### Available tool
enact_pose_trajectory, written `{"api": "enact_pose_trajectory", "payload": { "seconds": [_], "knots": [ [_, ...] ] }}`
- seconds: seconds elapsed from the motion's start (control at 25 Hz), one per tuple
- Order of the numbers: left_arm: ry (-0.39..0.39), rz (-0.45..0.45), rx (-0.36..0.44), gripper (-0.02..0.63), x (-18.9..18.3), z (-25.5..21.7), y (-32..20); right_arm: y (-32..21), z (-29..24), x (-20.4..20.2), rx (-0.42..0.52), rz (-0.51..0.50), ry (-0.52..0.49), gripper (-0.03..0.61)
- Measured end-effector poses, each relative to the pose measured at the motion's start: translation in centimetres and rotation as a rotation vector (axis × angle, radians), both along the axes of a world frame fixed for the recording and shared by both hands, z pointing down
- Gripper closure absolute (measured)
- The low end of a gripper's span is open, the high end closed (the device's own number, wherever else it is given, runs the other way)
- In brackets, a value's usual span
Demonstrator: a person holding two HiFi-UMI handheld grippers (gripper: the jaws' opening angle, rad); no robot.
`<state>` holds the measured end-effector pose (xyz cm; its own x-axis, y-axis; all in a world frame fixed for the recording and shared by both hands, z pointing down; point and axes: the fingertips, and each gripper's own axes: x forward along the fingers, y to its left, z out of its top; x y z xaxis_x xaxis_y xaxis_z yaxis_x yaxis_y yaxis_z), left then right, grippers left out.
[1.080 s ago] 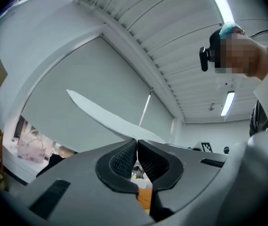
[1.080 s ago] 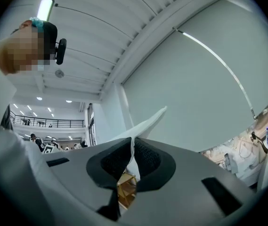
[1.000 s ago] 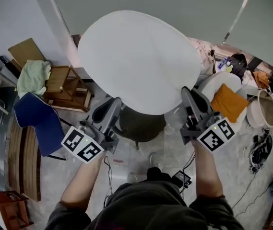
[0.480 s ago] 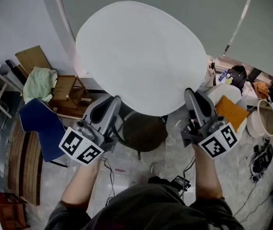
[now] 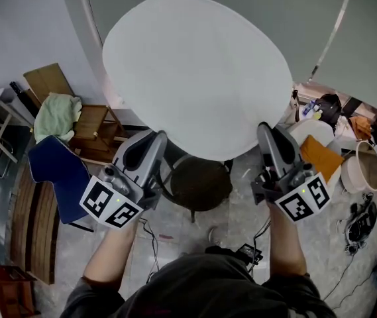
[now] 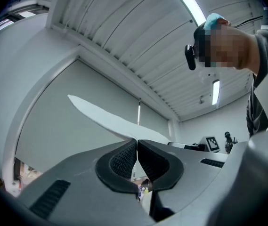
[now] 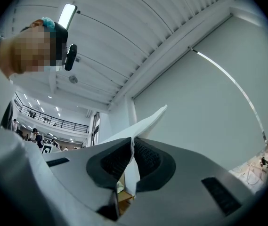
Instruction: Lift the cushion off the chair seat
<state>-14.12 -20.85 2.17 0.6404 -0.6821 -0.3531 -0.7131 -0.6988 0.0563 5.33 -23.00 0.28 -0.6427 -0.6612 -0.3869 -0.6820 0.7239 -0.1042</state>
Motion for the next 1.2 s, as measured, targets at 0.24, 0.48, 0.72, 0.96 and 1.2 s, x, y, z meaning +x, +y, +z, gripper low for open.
{"api": "enact_pose_trajectory", "payload": {
  "seconds": [0.24, 0.48, 0.72, 0.96, 1.2],
  "knots": [
    [0.001, 0.002, 0.002, 0.600, 0.13, 0.18, -0.30, -0.23, 0.31, 0.09, -0.005, 0.013, 0.009, 0.551],
    [0.006, 0.009, -0.001, 0.598, 0.27, 0.25, -0.46, -0.33, 0.40, 0.28, -0.011, 0.020, 0.004, 0.551],
    [0.009, 0.007, 0.000, 0.598, 0.29, 0.25, -0.41, -0.28, 0.35, 0.28, -0.010, 0.021, 0.006, 0.551],
    [0.006, 0.009, -0.001, 0.598, 0.27, 0.26, -0.46, -0.27, 0.38, 0.24, -0.012, 0.025, 0.009, 0.551],
    [0.005, 0.010, -0.005, 0.598, 0.33, 0.50, -0.84, -0.53, 0.64, 0.31, -0.016, 0.026, 0.011, 0.551]
  ]
}}
